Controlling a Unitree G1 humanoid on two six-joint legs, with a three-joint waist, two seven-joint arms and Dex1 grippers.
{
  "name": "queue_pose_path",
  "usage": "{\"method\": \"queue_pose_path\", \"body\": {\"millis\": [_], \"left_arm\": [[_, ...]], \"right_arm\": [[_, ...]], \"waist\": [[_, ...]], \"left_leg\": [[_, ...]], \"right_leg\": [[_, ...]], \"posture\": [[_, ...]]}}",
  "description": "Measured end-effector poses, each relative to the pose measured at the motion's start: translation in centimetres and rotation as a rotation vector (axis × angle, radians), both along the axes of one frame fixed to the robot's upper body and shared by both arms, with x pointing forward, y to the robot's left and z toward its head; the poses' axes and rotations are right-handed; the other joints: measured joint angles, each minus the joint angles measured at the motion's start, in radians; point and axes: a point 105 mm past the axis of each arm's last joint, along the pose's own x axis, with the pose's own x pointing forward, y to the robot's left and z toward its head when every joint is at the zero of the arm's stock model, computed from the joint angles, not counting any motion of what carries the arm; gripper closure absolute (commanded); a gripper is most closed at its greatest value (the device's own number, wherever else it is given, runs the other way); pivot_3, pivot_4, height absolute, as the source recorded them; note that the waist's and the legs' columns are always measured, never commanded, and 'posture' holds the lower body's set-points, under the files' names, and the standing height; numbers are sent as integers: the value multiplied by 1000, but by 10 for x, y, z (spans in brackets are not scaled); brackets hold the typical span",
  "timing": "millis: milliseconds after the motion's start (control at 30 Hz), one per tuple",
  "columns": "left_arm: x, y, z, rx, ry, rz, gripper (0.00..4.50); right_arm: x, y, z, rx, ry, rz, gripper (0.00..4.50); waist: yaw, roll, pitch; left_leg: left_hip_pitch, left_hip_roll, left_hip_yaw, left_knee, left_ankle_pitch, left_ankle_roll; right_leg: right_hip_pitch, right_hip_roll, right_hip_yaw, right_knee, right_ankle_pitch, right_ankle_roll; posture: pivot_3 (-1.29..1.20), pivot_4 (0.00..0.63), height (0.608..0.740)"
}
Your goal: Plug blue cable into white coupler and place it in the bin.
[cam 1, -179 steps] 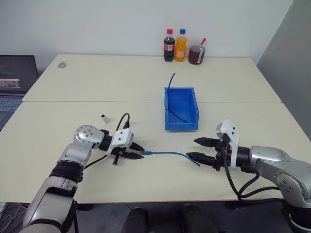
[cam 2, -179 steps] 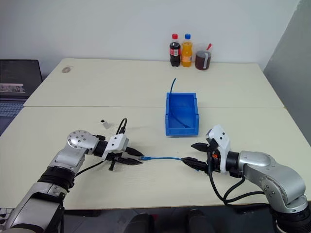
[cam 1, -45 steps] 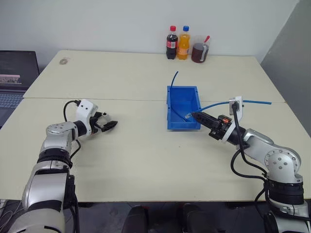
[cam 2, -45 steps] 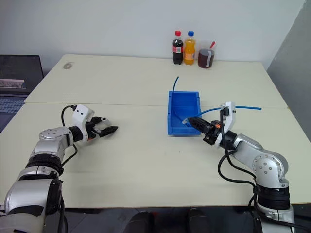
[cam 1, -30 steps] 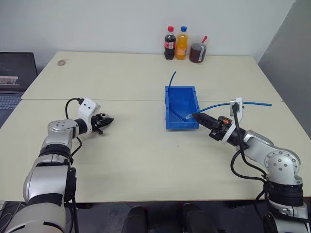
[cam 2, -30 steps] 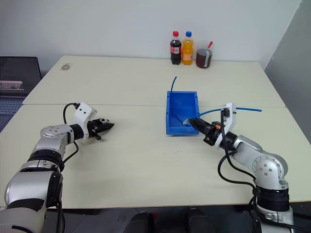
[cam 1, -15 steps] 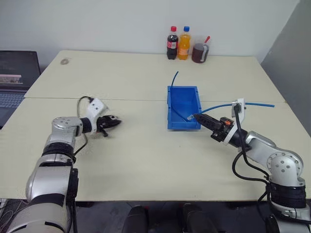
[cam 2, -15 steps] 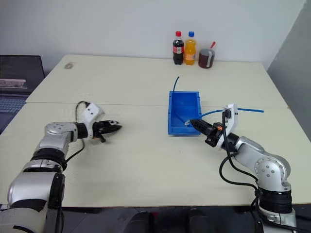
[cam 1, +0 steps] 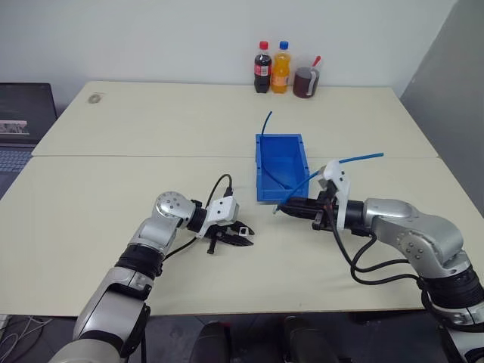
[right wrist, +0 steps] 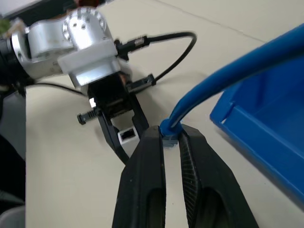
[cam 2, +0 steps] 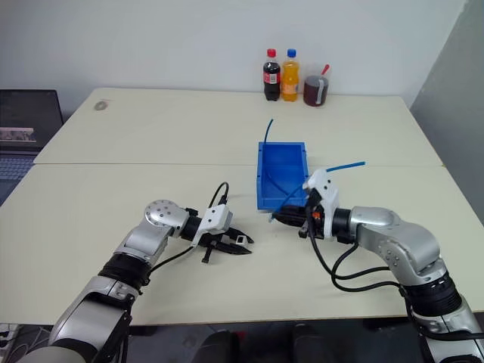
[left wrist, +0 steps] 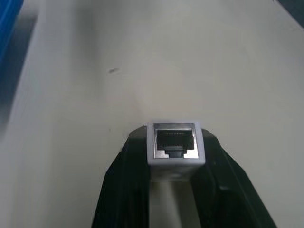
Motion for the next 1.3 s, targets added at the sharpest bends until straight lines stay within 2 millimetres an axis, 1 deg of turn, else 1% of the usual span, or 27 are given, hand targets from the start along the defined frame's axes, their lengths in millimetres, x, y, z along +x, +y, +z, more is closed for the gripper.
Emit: {"method": "queue_pose_path", "body": {"millis": [133,233,367,467,567,700,1067,1300], "left_arm": [[4,-7,-3,-18,5,0,3701],[8,-15,-4,-34,18,12,3701],[10,-19,-4,-46,29,28,3701],[10,-20,-4,-49,28,32,3701],[11,-20,-5,-49,29,38,3701],[10,-20,-4,-49,33,40,3701],[10,-20,-5,-48,32,44,3701],[10,-19,-4,-48,33,47,3701]], "right_arm": [[-4,9,-10,-54,-52,58,4322],[-7,20,-15,-66,-84,95,4322],[-4,29,-24,-67,-93,98,4322],[-2,36,-26,-69,-112,106,4322],[4,39,-25,-78,-138,94,4322],[9,37,-27,-98,-157,85,4322],[5,36,-30,-140,-188,149,4322],[8,40,-28,-190,-237,157,4322]], "waist": [[8,2,-2],[12,2,-3],[16,2,-3],[16,2,-3],[16,2,-3],[16,2,-3],[16,2,-3],[15,2,-4]], "left_leg": [[0,-1,0,2,0,0],[0,-1,-1,4,1,1],[-1,-2,0,5,1,1],[-1,-2,0,5,0,1],[-1,-2,0,5,1,1],[-1,-2,0,5,0,1],[0,-2,0,5,0,1],[0,-2,0,5,0,1]], "right_leg": [[1,-1,-1,0,0,2],[2,-1,-1,0,0,4],[2,-2,-1,0,0,4],[2,-2,-1,0,1,2],[2,-2,-1,0,1,2],[2,-1,-1,0,1,2],[2,-1,0,0,1,2],[2,-1,-1,0,1,2]], "posture": [[0,150,740],[0,150,740],[0,150,740],[0,150,740],[0,150,740],[0,150,740],[0,150,740],[0,150,740]]}}
